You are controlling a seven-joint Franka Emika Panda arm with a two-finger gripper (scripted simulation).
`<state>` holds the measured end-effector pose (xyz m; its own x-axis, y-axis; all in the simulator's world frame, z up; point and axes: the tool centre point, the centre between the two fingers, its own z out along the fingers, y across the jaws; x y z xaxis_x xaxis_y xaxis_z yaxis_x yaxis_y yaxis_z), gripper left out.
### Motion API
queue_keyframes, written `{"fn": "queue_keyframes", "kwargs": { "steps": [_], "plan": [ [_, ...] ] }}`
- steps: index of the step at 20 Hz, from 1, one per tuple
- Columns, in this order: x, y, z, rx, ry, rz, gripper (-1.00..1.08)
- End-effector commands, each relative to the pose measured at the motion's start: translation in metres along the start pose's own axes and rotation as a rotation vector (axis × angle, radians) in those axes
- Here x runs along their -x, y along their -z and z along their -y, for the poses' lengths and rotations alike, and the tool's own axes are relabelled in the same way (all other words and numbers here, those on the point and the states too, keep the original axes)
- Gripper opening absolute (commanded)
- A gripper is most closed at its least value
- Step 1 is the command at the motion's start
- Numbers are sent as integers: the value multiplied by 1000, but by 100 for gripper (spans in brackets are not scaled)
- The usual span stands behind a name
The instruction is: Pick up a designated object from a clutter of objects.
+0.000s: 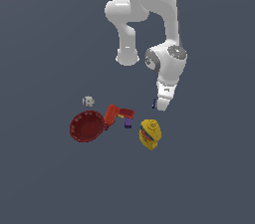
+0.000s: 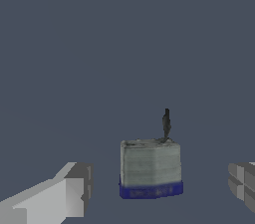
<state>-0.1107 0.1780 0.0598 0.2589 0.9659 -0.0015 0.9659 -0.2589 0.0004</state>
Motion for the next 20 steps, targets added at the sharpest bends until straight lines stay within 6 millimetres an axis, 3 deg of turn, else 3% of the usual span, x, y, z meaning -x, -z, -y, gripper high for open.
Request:
{"fn": "queue_keyframes", "kwargs": {
  "steps": [1,9,15,16,20],
  "plan": [
    [0,-6,0,-1,1,0,100],
    [0,-39,2,-1,6,0,100],
    [-1,-47,1,0,7,-1,100],
    [-1,-47,1,0,7,-1,-100],
    [-1,-47,1,0,7,-1,-100]
  ]
}}
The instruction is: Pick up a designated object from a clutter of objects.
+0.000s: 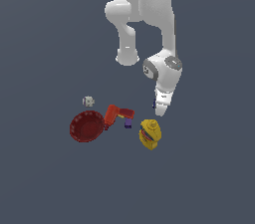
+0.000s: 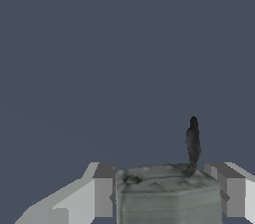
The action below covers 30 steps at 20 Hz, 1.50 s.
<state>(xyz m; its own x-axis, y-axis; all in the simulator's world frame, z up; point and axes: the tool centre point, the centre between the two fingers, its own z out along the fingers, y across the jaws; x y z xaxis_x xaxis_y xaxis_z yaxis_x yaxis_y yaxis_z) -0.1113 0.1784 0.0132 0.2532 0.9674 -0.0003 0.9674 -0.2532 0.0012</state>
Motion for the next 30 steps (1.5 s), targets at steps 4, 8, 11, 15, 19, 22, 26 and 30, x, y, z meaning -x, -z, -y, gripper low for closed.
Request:
{"fn": "queue_keyframes", "kwargs": {
  "steps": [4,8,11,15,19,22,26,30],
  "plan": [
    [0,-1,1,-1,1,0,-100],
    [0,1,-1,0,0,0,-100],
    [3,5,-3,0,0,0,-100],
    [8,15,-9,0,0,0,-100],
    [17,32,-20,0,1,1,-100],
    [25,48,-29,-1,1,0,-100],
    [38,76,-45,-2,2,0,-100],
    [54,108,-65,-3,3,-2,-100]
  ]
}}
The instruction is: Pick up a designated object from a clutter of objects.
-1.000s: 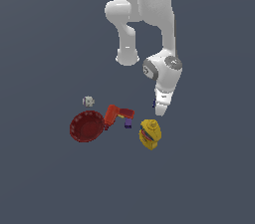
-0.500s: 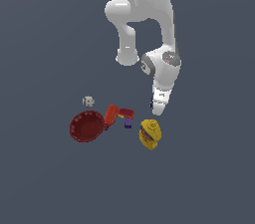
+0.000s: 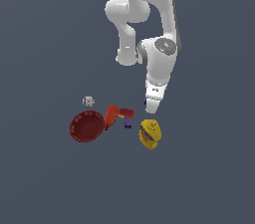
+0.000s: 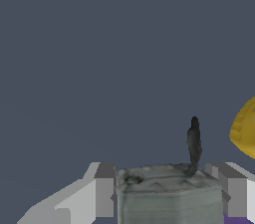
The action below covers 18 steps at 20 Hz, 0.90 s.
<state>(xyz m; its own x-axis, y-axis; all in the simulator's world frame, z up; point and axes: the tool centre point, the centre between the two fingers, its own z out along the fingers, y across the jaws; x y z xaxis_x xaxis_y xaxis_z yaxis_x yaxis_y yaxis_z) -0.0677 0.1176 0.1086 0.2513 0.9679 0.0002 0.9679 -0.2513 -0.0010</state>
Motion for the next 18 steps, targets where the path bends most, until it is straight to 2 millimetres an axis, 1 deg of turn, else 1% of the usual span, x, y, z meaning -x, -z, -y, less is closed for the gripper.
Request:
{"fn": "queue_keyframes", "kwargs": {
  "steps": [1,18],
  "plan": [
    [10,22,-12,-1,1,-2,-100],
    [85,175,-105,-1,2,-5,-100]
  ]
}}
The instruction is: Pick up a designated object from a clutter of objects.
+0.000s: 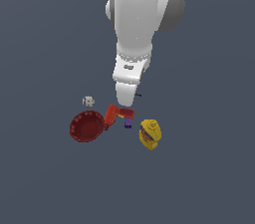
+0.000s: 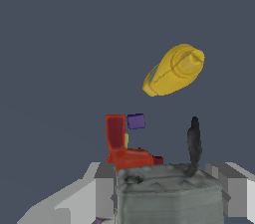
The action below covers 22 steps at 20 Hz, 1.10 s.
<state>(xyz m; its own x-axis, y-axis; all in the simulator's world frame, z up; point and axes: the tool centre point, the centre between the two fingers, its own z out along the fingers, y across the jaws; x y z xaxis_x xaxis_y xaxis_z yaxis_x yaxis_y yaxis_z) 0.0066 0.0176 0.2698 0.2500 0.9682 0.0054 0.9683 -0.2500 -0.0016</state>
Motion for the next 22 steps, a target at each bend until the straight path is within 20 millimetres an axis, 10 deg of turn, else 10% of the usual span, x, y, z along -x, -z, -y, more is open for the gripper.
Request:
{"fn": "queue_keyframes", "kwargs": {
  "steps": [1,22],
  "plan": [
    [11,22,-13,0,0,1,-100],
    [64,132,-87,1,-3,5,-100]
  ]
}}
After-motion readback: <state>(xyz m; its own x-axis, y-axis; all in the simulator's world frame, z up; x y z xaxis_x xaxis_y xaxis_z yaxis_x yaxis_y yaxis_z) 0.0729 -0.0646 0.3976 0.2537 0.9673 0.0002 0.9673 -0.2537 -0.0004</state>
